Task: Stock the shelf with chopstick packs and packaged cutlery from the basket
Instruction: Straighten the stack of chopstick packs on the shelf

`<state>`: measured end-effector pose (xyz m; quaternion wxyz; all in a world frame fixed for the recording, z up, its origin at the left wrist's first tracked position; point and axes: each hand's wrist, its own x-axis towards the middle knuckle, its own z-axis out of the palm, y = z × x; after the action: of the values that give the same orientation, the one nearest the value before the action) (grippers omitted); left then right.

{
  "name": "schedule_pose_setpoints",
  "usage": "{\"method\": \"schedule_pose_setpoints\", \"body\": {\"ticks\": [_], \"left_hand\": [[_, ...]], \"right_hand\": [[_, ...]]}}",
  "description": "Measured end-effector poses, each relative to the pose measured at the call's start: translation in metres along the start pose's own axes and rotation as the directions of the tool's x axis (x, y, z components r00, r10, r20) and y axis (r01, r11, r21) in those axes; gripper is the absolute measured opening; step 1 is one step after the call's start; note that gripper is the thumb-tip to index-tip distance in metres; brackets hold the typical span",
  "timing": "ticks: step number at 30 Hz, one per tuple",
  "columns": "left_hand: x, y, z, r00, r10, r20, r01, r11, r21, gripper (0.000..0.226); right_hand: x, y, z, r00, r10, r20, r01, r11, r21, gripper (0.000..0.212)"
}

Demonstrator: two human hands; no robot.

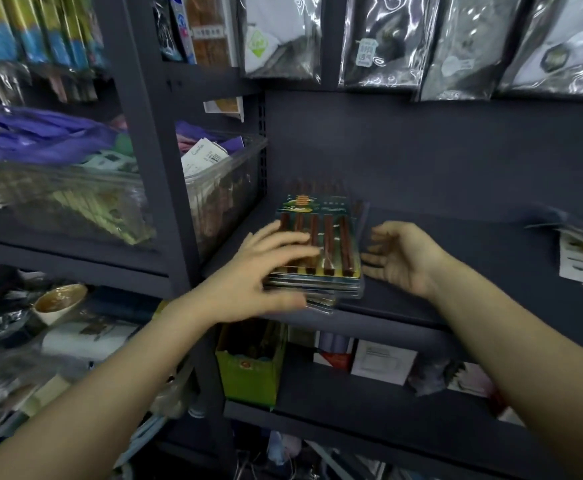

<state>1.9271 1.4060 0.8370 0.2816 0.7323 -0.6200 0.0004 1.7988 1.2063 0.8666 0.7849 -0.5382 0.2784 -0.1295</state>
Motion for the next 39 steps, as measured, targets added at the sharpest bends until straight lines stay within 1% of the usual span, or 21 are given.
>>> {"method": "schedule_pose_setpoints", "body": {"ticks": [1,2,3,5,6,7,8,11,13,16,18,19,20,23,26,27,29,31,33,35,39], "left_hand": [[0.003,-0.007,-0.002,0.993,-0.103,-0.058,0.087,0.971,-0.225,0.057],[0.005,-0.017,-0.007,0.959,-0.257,-0.121,0.180,0.879,-0.442,0.055],[0.006,-0.028,-0.008,0.904,-0.417,-0.098,0.293,0.770,-0.567,0.064],[0.014,-0.030,-0.008,0.818,-0.565,0.111,0.485,0.572,-0.661,0.101],[0.024,-0.021,-0.007,0.732,-0.654,0.190,0.601,0.488,-0.634,0.111],[0.031,-0.013,-0.007,0.678,-0.692,0.248,0.661,0.427,-0.618,0.110],[0.031,-0.008,-0.004,0.678,-0.682,0.274,0.667,0.415,-0.618,0.098],[0.030,0.009,0.001,0.731,-0.651,0.204,0.582,0.439,-0.684,0.052],[0.020,0.027,0.007,0.733,-0.659,0.170,0.556,0.436,-0.707,0.043],[-0.006,0.069,0.020,0.757,-0.633,0.164,0.522,0.434,-0.734,0.041],[-0.029,0.094,0.031,0.800,-0.578,0.160,0.460,0.420,-0.782,0.027],[-0.038,0.106,0.037,0.786,-0.596,0.165,0.463,0.391,-0.796,0.017],[-0.043,0.122,0.040,0.759,-0.626,0.179,0.473,0.342,-0.812,0.017],[-0.048,0.143,0.057,0.685,-0.701,0.198,0.412,0.149,-0.899,0.045],[-0.040,0.156,0.061,0.598,-0.781,0.181,0.371,0.070,-0.926,0.078],[-0.039,0.159,0.060,0.576,-0.796,0.187,0.374,0.052,-0.926,0.080],[-0.039,0.159,0.059,0.574,-0.784,0.237,0.388,0.005,-0.922,0.079],[-0.045,0.160,0.064,0.601,-0.775,0.197,0.360,0.042,-0.932,0.049],[-0.053,0.162,0.075,0.638,-0.756,0.146,0.309,0.078,-0.948,0.045],[-0.058,0.169,0.085,0.686,-0.723,0.080,0.259,0.140,-0.956,0.048],[-0.041,0.177,0.079,0.766,-0.641,-0.046,0.202,0.308,-0.930,0.043]], "right_hand": [[0.003,0.000,0.005,1.000,0.004,0.008,-0.004,1.000,0.007,0.011],[0.004,0.000,0.011,1.000,0.000,0.011,0.000,1.000,0.001,0.010],[0.007,0.000,0.016,1.000,-0.010,0.009,0.010,1.000,-0.014,0.016],[0.010,0.001,0.025,0.999,-0.033,-0.001,0.033,0.998,-0.052,0.035],[0.009,0.001,0.030,0.999,-0.041,-0.005,0.041,0.994,-0.103,0.034],[0.009,0.002,0.032,0.999,-0.040,-0.003,0.039,0.987,-0.157,0.030],[0.006,0.003,0.033,0.999,-0.036,-0.002,0.035,0.979,-0.201,0.027],[-0.002,0.007,0.032,0.999,-0.038,0.018,0.041,0.972,-0.230,0.023],[-0.010,0.009,0.024,0.999,-0.020,0.041,0.027,0.980,-0.197,0.023],[-0.034,0.011,0.003,0.995,0.037,0.088,-0.023,0.986,-0.164,0.023],[-0.056,0.017,-0.013,0.988,0.053,0.143,-0.025,0.982,-0.186,0.022],[-0.067,0.021,-0.020,0.987,0.042,0.155,-0.009,0.978,-0.209,0.022],[-0.079,0.024,-0.026,0.987,0.025,0.161,0.013,0.974,-0.228,0.022],[-0.102,0.034,-0.036,0.983,-0.071,0.172,0.112,0.963,-0.243,0.016],[-0.117,0.039,-0.041,0.978,-0.168,0.127,0.192,0.959,-0.210,0.015],[-0.120,0.041,-0.043,0.978,-0.180,0.104,0.198,0.958,-0.209,0.022],[-0.120,0.045,-0.048,0.982,-0.175,0.072,0.187,0.958,-0.217,0.059],[-0.119,0.046,-0.049,0.990,-0.128,0.056,0.137,0.966,-0.221,0.092],[-0.120,0.042,-0.048,0.995,-0.080,0.059,0.094,0.949,-0.300,0.109],[-0.125,0.035,-0.046,0.996,-0.056,0.063,0.076,0.924,-0.376,0.111],[-0.126,0.011,-0.047,0.990,-0.112,0.082,0.134,0.926,-0.352,0.106]]}}
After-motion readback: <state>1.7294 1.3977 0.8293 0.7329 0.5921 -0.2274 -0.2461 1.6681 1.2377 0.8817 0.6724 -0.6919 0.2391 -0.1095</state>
